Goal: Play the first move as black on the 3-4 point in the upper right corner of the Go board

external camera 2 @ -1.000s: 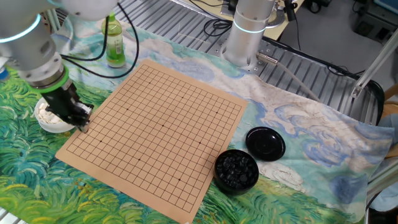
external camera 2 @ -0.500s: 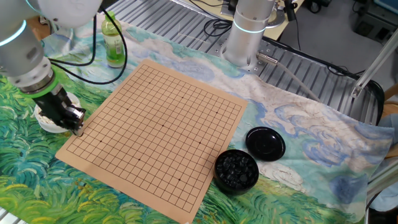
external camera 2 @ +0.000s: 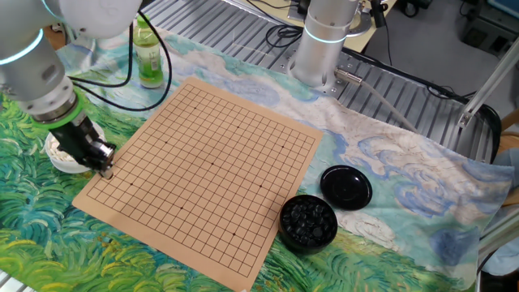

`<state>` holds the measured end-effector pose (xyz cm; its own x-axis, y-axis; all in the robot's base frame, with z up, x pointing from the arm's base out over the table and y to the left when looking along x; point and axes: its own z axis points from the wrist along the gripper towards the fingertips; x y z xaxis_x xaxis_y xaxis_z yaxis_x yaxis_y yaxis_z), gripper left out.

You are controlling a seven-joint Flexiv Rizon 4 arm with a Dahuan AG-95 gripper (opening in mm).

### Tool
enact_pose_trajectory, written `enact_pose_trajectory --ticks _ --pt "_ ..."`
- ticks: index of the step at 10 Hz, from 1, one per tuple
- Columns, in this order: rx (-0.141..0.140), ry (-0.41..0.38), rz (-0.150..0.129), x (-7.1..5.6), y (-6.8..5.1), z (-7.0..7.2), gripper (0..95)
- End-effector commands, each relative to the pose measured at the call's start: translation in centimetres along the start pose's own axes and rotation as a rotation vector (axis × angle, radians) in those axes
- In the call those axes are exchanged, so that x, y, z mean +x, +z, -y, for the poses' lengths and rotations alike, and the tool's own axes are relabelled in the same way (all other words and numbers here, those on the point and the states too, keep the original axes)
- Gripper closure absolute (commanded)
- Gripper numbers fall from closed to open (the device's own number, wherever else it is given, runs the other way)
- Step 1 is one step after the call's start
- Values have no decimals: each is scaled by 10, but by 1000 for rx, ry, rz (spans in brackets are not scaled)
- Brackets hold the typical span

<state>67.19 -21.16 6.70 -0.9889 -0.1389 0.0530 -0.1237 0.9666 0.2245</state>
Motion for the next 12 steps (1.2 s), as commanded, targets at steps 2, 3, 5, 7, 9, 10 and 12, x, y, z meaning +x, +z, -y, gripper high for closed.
enact_pose_trajectory --ticks 2,3,5,7,9,10,12 --pt "-6 28 -2 -1 9 4 950" --pt "-13 44 -5 -1 13 6 950" --pt "-28 60 -7 -2 19 6 950" --pt "-51 86 -5 -2 26 5 950" --pt "-60 104 -4 -1 29 2 950" --pt "-64 116 -3 -1 28 0 950" --pt "-68 128 -1 -1 27 -4 950"
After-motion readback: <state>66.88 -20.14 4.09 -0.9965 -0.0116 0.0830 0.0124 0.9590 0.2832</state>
